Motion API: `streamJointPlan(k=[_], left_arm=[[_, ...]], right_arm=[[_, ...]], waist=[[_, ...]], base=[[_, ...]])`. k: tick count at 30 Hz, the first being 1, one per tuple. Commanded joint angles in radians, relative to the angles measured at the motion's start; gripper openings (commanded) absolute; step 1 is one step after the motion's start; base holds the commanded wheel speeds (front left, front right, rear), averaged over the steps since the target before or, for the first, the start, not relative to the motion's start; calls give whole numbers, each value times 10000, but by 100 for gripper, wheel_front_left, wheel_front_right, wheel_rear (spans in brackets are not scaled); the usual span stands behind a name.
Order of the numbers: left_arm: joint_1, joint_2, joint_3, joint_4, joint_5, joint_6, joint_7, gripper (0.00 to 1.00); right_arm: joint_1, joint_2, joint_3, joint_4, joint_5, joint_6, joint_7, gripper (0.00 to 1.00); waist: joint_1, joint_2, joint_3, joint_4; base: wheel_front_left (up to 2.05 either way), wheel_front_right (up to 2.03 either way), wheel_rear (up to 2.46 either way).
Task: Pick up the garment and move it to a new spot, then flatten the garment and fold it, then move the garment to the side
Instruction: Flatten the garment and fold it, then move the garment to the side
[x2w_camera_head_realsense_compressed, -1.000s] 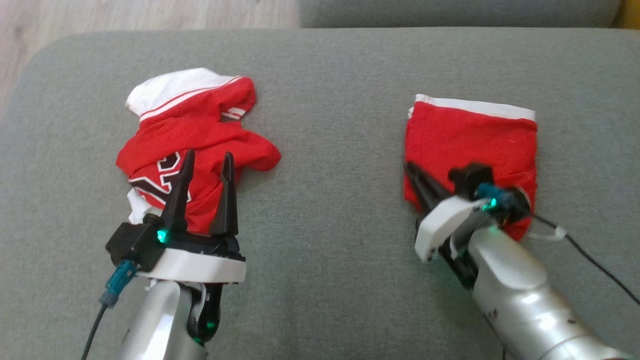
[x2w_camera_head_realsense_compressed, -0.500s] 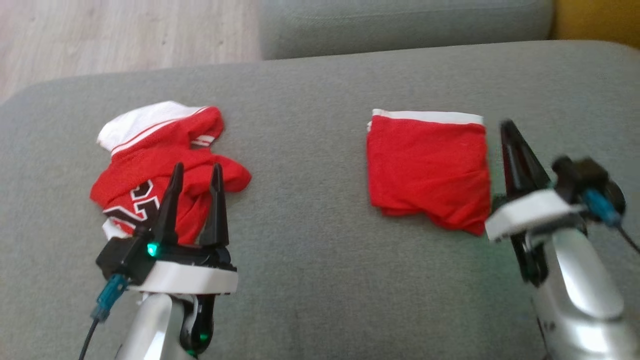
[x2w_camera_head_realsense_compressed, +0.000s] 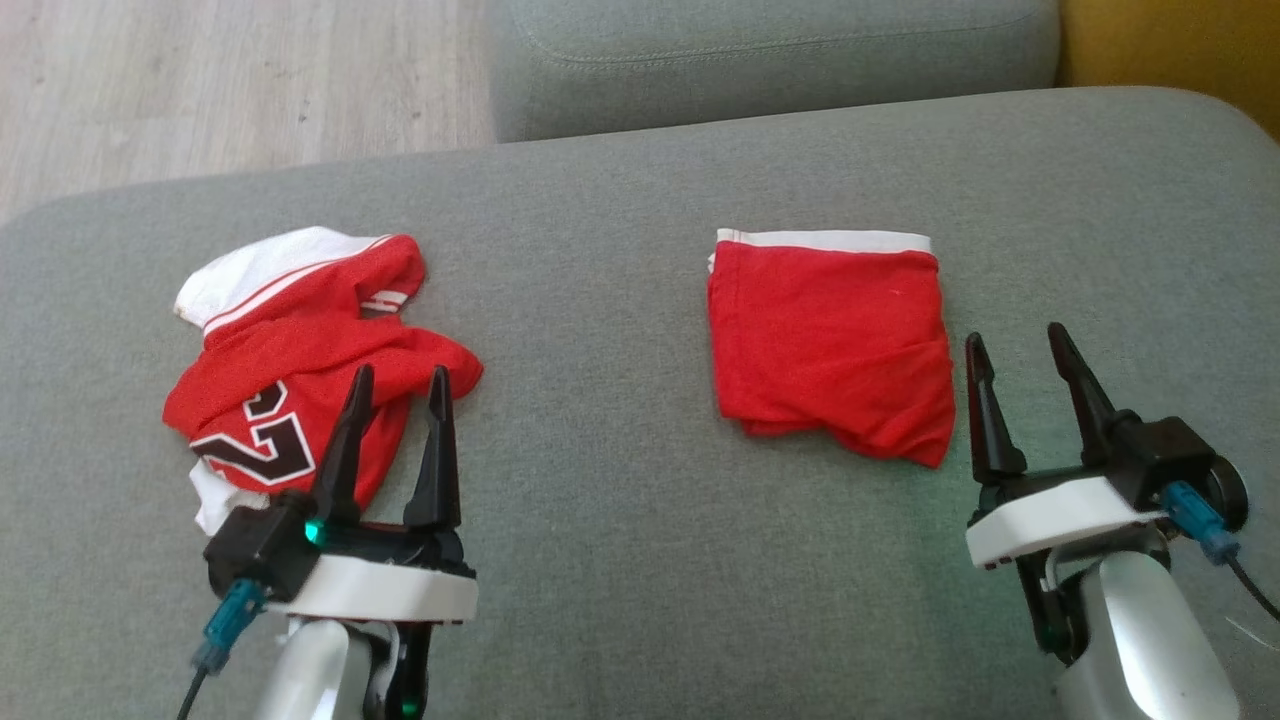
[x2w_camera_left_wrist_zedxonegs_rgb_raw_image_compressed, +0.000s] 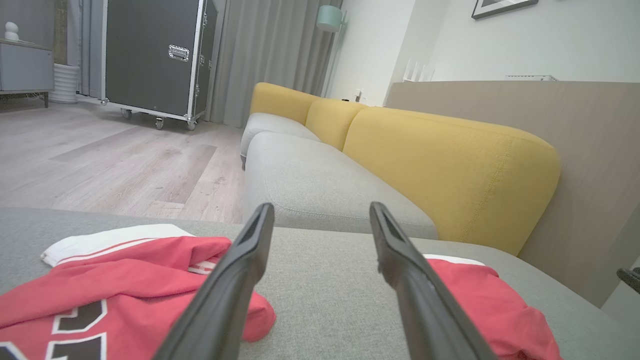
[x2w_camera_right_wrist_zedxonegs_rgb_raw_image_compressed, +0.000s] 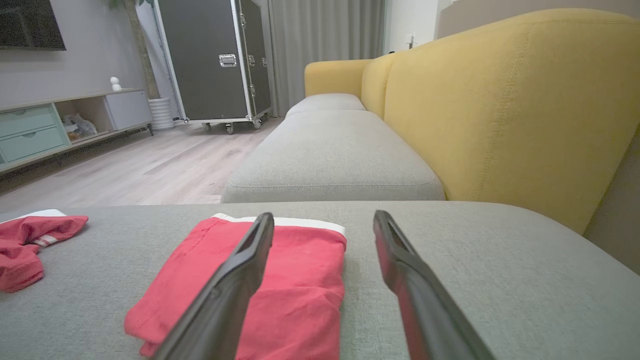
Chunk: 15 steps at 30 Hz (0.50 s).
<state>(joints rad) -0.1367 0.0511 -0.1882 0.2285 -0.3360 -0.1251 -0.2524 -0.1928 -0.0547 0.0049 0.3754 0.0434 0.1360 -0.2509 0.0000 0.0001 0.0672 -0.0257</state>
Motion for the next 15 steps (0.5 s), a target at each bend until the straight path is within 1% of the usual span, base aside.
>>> streamJointPlan(k=[1,6,8,10,15], left_arm=[[-366,59,312,-288,67,-55,-93,100],[-485,55,231,-343,64,-55,-93,100],[-560,51,179,-366,54,-55,-93,100],[-659,49,122,-376,46,-55,-93,100],[-962,52,-88,-299,21,-55,-93,100]], right_arm=[[-278,40,309,-418,22,-53,-108,100],[-439,42,268,-488,38,-53,-108,100],[-620,43,188,-329,-68,-53,-108,100],[-901,43,-4,34,-168,-53,23,100],[-1837,44,-686,1207,-92,-53,761,100]], waist=[[0,-1,42,51],[0,-1,264,198],[0,-1,449,286],[0,-1,678,386],[0,-1,1176,706]], base=[[0,0,0],[0,0,0],[0,0,0],[0,0,0],[0,0,0]])
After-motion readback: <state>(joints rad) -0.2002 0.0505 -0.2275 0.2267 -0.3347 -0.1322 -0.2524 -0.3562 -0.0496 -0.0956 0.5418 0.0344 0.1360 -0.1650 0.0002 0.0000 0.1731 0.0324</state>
